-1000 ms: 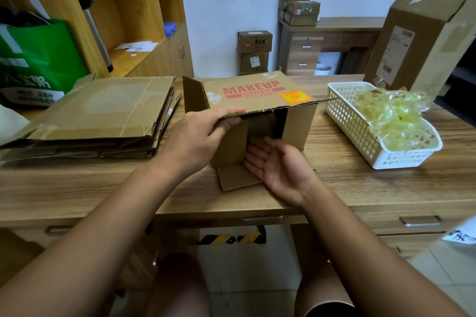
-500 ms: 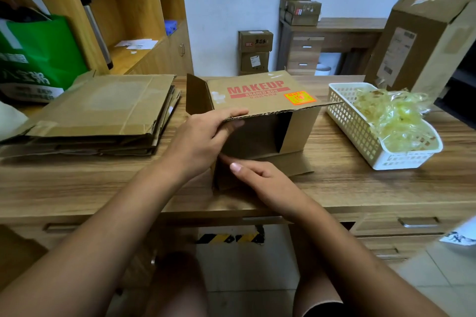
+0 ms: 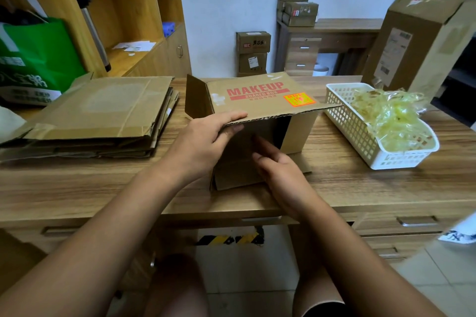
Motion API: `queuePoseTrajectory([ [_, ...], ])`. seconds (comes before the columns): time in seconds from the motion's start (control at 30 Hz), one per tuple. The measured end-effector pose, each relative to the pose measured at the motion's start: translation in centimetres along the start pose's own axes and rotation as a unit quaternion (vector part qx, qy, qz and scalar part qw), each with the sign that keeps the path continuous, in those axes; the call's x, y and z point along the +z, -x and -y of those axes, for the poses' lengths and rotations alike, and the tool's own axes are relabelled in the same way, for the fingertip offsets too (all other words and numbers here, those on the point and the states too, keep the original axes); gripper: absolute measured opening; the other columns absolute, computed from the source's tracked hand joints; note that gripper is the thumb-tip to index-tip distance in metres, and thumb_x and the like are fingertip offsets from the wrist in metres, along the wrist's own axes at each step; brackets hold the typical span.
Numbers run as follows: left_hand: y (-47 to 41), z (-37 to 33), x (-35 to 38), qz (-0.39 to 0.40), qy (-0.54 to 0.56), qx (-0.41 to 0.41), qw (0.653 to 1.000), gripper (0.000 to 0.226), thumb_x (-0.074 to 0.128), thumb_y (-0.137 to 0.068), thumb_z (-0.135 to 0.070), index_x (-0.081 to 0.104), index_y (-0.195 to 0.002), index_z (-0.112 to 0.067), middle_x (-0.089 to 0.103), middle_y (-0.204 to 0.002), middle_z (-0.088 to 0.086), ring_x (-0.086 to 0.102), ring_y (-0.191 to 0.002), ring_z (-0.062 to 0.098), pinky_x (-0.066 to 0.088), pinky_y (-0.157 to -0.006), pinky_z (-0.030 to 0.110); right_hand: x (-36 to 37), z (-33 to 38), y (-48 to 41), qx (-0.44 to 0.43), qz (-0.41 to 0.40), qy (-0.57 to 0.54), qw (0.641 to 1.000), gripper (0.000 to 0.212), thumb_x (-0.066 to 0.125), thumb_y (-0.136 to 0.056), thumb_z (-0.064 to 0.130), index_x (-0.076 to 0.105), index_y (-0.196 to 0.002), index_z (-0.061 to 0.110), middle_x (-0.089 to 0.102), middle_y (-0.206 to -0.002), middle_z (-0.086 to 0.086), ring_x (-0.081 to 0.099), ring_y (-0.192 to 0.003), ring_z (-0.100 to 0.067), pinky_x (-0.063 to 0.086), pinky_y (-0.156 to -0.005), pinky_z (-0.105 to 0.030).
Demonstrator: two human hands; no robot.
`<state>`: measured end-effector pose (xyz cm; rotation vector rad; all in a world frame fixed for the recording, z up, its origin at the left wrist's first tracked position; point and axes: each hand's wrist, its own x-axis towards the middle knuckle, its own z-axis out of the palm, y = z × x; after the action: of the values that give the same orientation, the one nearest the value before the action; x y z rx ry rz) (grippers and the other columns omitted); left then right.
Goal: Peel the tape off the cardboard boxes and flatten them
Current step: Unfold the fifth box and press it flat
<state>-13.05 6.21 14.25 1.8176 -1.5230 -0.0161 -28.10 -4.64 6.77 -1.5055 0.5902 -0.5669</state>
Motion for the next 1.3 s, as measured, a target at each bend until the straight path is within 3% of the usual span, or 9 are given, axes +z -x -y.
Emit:
queuePoseTrajectory([
  [0.17, -0.1, 0.2, 0.2, 0.002, -0.002, 0.004, 1.000, 0.037, 0.052, -0.102, -0.031, 0.058, -0.139, -0.032, 0.059, -0.138, -0.009, 0.041, -0.120, -0.012, 0.033, -0.100, 0.007, 0.8, 0.4, -0.4, -0.056, -0.082, 0.166, 0.981, 0.070, 0.058, -0.102, 0.024, 0.021, -0.160, 0.031, 0.038, -0.160, 0.005, 0.041, -0.143, -0.014, 0.034, -0.118, -0.031],
  [0.23, -0.1, 0.3, 0.3, 0.005, -0.005, 0.002, 1.000, 0.038, 0.051, -0.102, -0.033, 0.056, -0.140, -0.034, 0.058, -0.139, -0.010, 0.037, -0.119, -0.014, 0.031, -0.098, 0.006, 0.4, 0.6, -0.6, -0.042, -0.094, 0.122, 0.987, 0.071, 0.059, -0.101, 0.022, 0.021, -0.160, 0.035, 0.047, -0.154, 0.008, 0.048, -0.137, -0.012, 0.037, -0.112, -0.026],
  [0.4, -0.2, 0.3, 0.2, 0.010, -0.021, -0.004, 1.000, 0.039, 0.049, -0.102, -0.036, 0.054, -0.141, -0.036, 0.057, -0.141, -0.007, 0.048, -0.129, 0.006, 0.037, -0.103, 0.021, -0.6, 0.1, -0.5, 0.009, -0.104, -0.012, 0.994, 0.086, 0.054, -0.079, 0.019, 0.027, -0.158, 0.040, 0.057, -0.145, 0.011, 0.053, -0.131, -0.015, 0.040, -0.115, -0.046],
  [0.47, -0.2, 0.2, 0.3, 0.012, -0.021, 0.000, 1.000, 0.039, 0.050, -0.102, -0.035, 0.055, -0.140, -0.035, 0.058, -0.141, -0.007, 0.049, -0.131, 0.009, 0.038, -0.104, 0.022, -0.9, -0.4, -0.4, 0.003, -0.098, -0.067, 0.993, 0.093, 0.052, -0.071, 0.011, 0.030, -0.158, 0.033, 0.059, -0.138, 0.021, 0.053, -0.130, -0.002, 0.044, -0.111, -0.033],
  [0.57, -0.3, -0.2, 0.4, 0.010, -0.022, 0.003, 1.000, 0.038, 0.051, -0.101, -0.033, 0.057, -0.139, -0.034, 0.058, -0.140, -0.007, 0.050, -0.130, 0.010, 0.039, -0.103, 0.021, -1.7, -1.0, 0.1, -0.023, -0.097, -0.140, 0.985, 0.094, 0.047, -0.065, 0.001, 0.038, -0.153, 0.031, 0.064, -0.124, 0.031, 0.056, -0.120, 0.013, 0.049, -0.088, -0.010],
  [0.73, -0.6, -0.4, 1.0, 0.005, -0.038, 0.000, 0.999, 0.038, 0.052, -0.101, -0.035, 0.058, -0.138, -0.035, 0.058, -0.140, -0.009, 0.048, -0.125, 0.005, 0.027, -0.086, -0.004, -3.3, -1.5, 1.6, -0.036, -0.132, -0.207, 0.969, 0.085, 0.038, -0.076, -0.012, 0.040, -0.152, 0.026, 0.052, -0.149, 0.013, 0.049, -0.131, 0.006, 0.049, -0.088, -0.010],
  [0.9, -0.9, -0.6, 1.3, 0.019, -0.029, -0.003, 0.999, 0.039, 0.051, -0.101, -0.036, 0.057, -0.139, -0.037, 0.056, -0.143, -0.009, 0.050, -0.131, 0.012, 0.040, -0.103, 0.022, -4.6, -1.4, 2.1, -0.045, -0.172, -0.294, 0.939, 0.081, 0.024, -0.085, -0.022, 0.038, -0.154, 0.018, 0.052, -0.150, 0.004, 0.049, -0.137, -0.009, 0.047, -0.099, -0.023],
  [1.03, -1.0, -0.5, 1.8, 0.037, -0.020, 0.002, 0.999, 0.041, 0.050, -0.100, -0.036, 0.055, -0.141, -0.037, 0.054, -0.145, -0.009, 0.048, -0.134, 0.012, 0.039, -0.110, 0.027, -5.9, -0.6, 2.2, -0.050, -0.219, -0.341, 0.913, 0.068, 0.024, -0.089, -0.021, 0.042, -0.148, 0.006, 0.054, -0.147, -0.012, 0.056, -0.129, -0.016, 0.042, -0.113, -0.033],
  [1.3, -1.0, -0.5, 2.5, 0.053, -0.015, 0.008, 0.998, 0.042, 0.051, -0.101, -0.034, 0.051, -0.143, -0.039, 0.052, -0.146, -0.013, 0.045, -0.135, 0.008, 0.034, -0.108, 0.023, -7.7, 0.6, 3.3, -0.068, -0.297, -0.177, 0.936, 0.042, 0.037, -0.096, -0.008, 0.063, -0.122, 0.012, 0.077, -0.107, -0.009, 0.072, -0.107, -0.021, 0.056, -0.088, -0.028],
])
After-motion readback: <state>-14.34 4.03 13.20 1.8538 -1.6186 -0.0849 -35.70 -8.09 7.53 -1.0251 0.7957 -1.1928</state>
